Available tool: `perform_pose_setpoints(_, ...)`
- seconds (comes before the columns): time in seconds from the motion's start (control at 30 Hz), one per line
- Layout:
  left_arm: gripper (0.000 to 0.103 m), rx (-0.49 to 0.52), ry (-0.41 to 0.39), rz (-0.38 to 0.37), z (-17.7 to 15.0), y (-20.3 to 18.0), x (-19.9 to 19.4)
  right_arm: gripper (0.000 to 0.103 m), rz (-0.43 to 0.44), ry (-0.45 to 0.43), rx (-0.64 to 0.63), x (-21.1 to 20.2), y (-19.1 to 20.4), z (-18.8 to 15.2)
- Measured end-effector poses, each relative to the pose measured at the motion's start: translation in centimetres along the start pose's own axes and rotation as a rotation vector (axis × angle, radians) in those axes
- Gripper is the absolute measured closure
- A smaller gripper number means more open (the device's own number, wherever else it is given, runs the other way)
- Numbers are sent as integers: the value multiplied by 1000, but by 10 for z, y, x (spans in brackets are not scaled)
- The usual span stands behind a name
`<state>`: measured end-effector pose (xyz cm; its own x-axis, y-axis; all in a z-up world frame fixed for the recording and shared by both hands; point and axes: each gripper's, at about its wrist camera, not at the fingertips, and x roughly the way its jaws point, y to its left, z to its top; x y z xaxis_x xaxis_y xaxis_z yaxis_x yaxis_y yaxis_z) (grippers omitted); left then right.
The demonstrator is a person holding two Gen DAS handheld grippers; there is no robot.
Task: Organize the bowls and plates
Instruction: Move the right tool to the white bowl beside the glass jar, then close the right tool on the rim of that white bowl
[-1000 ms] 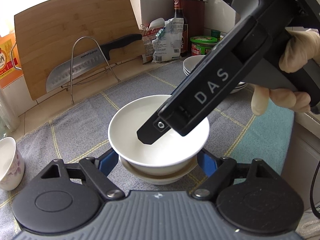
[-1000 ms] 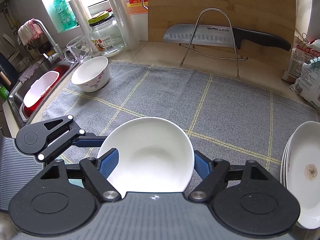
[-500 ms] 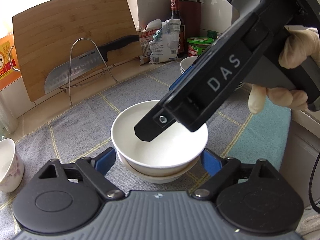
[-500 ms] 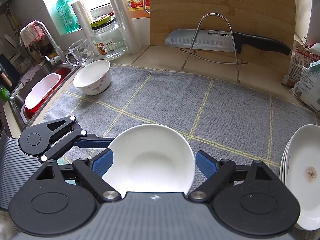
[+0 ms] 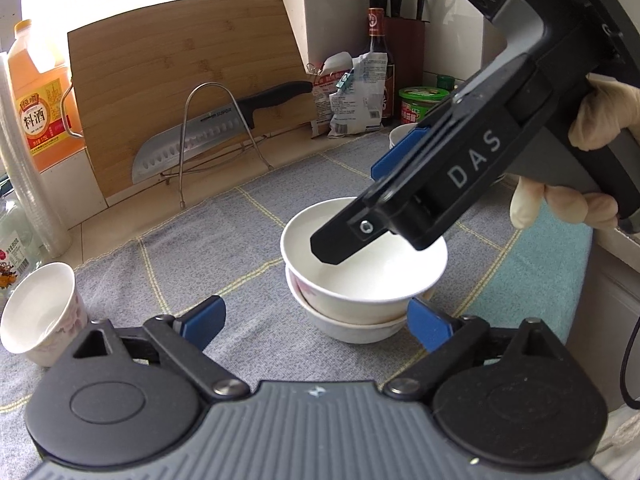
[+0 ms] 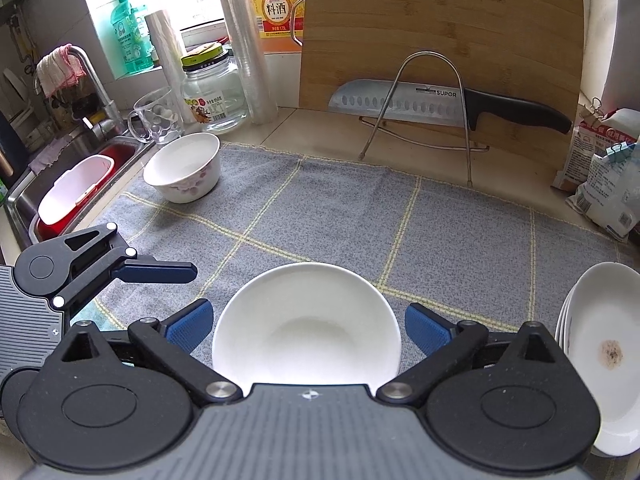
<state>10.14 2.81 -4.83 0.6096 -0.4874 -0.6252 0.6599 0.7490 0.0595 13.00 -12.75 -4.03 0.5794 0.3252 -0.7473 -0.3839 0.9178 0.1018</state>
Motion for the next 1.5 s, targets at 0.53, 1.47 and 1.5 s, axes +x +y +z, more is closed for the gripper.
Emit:
perform_pose_setpoints(0.53, 4, -129, -29, 155, -27, 58, -28, 0, -1, -14, -97, 16, 56, 23)
perform_pose_setpoints(1.47, 4, -302, -20, 372, -56, 173, -3, 0, 127, 2, -214, 107, 128, 123)
perform_pose_setpoints(1.5, 4, -304, -19, 376, -57, 176, -1, 0, 128, 3, -217, 112, 130, 127)
